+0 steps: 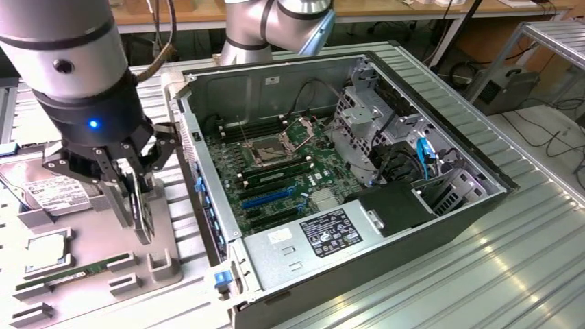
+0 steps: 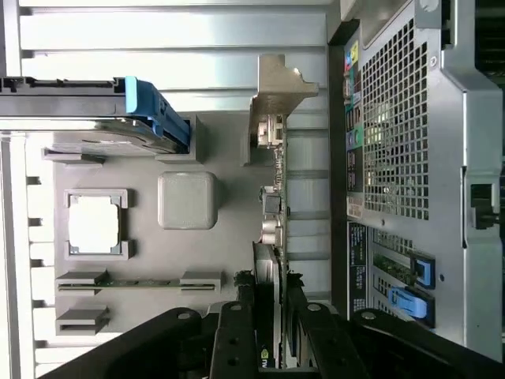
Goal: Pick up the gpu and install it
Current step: 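Pick up the gpu and move the gpu toward the slot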
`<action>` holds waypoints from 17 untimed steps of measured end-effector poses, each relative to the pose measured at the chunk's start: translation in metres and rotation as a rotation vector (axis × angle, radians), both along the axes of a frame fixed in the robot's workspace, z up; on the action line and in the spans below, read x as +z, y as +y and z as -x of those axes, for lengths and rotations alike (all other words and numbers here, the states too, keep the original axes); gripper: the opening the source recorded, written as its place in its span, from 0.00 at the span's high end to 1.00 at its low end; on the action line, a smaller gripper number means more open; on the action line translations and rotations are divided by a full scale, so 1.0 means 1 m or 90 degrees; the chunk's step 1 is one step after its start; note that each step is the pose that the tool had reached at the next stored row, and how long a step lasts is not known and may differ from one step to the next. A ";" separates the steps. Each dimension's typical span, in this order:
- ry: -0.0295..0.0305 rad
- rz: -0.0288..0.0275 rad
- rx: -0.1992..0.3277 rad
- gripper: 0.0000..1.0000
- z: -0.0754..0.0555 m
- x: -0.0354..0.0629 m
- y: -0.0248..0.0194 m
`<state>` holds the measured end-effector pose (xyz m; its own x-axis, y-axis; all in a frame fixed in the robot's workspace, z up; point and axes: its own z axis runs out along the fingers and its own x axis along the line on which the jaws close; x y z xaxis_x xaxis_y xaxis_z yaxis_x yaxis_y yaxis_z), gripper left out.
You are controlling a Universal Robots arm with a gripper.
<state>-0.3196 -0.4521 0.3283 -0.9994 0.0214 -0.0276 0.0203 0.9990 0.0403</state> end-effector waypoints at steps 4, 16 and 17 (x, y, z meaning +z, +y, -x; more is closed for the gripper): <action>0.0000 -0.0001 0.000 0.74 -0.001 0.0208 -0.0002; 0.0036 -0.0002 0.001 0.74 -0.029 0.0853 -0.0163; 0.0044 -0.0004 0.000 0.74 -0.033 0.0905 -0.0176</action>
